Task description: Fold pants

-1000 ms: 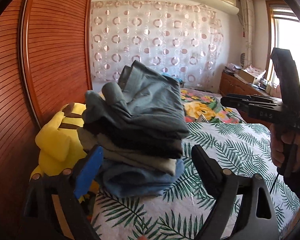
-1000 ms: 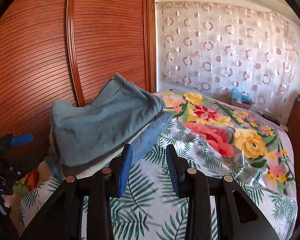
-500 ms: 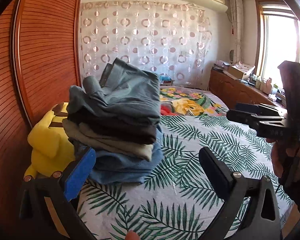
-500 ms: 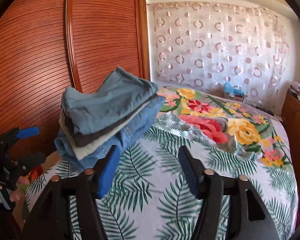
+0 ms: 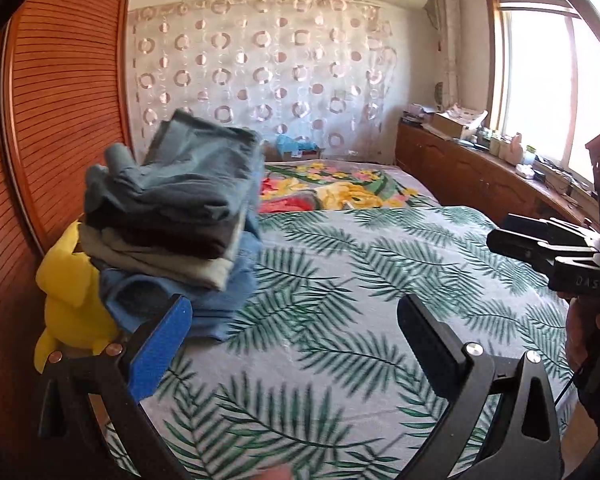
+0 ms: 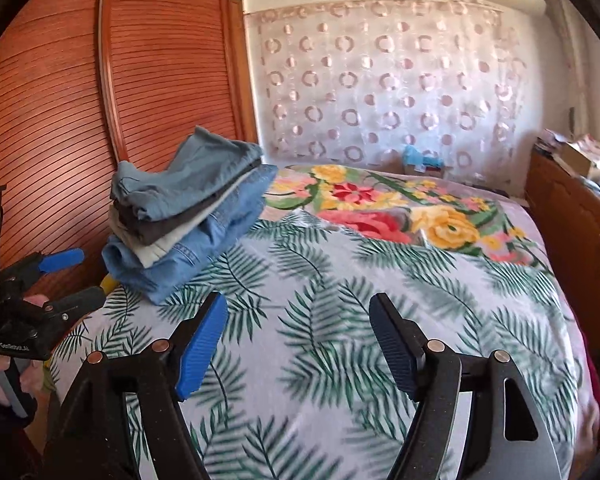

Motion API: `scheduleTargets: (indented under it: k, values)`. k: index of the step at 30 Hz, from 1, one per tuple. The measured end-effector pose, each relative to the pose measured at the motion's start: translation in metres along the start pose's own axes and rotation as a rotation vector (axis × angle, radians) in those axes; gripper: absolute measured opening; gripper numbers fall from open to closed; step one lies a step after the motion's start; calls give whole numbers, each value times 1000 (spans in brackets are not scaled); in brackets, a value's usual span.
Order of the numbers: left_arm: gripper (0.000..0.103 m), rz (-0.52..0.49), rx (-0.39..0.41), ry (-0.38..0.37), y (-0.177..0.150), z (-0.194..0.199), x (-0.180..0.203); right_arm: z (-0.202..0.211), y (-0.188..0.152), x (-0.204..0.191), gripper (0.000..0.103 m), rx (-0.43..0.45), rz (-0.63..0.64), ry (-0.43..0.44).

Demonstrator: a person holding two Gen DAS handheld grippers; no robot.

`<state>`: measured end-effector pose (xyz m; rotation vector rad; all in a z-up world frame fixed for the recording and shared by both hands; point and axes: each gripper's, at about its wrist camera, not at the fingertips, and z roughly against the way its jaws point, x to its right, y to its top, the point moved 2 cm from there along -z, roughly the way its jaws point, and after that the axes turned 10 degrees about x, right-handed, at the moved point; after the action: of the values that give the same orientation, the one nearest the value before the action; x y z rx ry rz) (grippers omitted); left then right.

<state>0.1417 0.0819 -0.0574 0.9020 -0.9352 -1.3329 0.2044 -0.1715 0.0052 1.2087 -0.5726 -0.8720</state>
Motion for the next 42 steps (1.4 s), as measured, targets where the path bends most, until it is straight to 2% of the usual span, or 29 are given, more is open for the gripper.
scheduleTargets:
  k: [3,12,23,35,42]
  values:
    - [103,-6,18,-17,0,5,12,19,-5,-2,78,11,-17,-24]
    - [103,-4,-6,-65,-6,21,52,68,-15,-2,80,46,-65,-93]
    - [103,-10,-22,-101,-9,26,80,98,-27,-6,80,49,-84,-165]
    - [103,-28,101,-78,38,80,88,129,-15,-31,85,117,-83,-181]
    - [103,-37,143,-68,50,99,87,151,-16,-44,86,174,-76,-217]
